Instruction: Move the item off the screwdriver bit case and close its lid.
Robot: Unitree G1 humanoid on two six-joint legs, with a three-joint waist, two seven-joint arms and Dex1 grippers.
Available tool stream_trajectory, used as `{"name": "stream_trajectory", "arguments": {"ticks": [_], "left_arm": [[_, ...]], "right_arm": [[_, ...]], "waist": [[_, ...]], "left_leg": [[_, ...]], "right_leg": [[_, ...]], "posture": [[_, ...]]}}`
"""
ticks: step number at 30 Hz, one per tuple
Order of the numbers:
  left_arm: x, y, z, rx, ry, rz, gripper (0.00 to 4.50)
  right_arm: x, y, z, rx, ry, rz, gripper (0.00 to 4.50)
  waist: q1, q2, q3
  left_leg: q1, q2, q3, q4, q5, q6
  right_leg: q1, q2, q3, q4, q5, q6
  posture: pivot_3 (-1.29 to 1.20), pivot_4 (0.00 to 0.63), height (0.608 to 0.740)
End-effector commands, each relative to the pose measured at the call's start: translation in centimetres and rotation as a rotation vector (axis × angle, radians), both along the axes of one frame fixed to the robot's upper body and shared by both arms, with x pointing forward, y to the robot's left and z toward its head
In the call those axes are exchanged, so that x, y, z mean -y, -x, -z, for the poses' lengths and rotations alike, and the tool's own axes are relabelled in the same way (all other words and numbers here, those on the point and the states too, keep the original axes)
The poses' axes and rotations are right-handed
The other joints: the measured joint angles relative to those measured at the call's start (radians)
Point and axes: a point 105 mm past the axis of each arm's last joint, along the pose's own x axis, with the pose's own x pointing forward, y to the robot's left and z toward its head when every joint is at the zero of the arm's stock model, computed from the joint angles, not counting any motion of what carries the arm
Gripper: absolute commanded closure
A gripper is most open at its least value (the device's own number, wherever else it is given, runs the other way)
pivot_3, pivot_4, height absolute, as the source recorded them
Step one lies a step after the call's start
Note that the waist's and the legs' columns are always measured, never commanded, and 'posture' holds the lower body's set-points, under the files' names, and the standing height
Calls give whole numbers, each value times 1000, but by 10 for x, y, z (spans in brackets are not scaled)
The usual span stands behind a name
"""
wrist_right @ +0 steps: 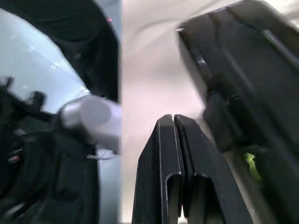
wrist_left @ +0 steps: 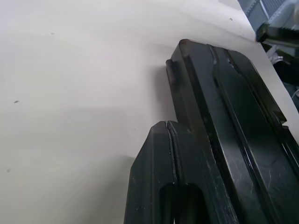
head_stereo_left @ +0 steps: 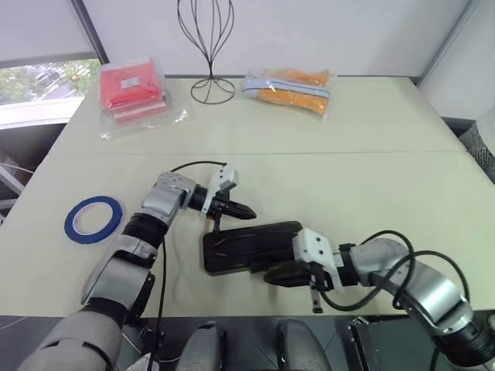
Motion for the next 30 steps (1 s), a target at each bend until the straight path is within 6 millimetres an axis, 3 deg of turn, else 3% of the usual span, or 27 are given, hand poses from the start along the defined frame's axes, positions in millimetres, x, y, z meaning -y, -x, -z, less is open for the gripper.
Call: {"name": "stream_trajectory", "arguments": {"ticks": [1,13,22,30], "left_arm": [[3,1,-3,35,-2,14,4500],[14,13,15,18,-13,44,4500],[13,14,31,6,-46,44,4500],[14,18,36,3,-59,64,4500]], "right_arm": [[-6,-4,-2,53,-14,18,4472],[-6,-17,8,149,18,133,4472],[-3,-29,15,238,69,191,4472],[-2,-38,12,303,65,224,4472]], "waist": [[0,0,0],[0,0,0],[-2,0,0],[-2,0,-1]], "left_leg": [[0,0,0,0,0,0],[0,0,0,0,0,0],[1,0,1,0,0,0],[2,0,1,0,0,0]], "right_leg": [[0,0,0,0,0,0],[0,0,0,0,0,0],[1,0,0,0,0,0],[1,1,0,1,0,0]], "posture": [[0,150,740],[0,150,740],[0,150,740],[0,150,740]]}}
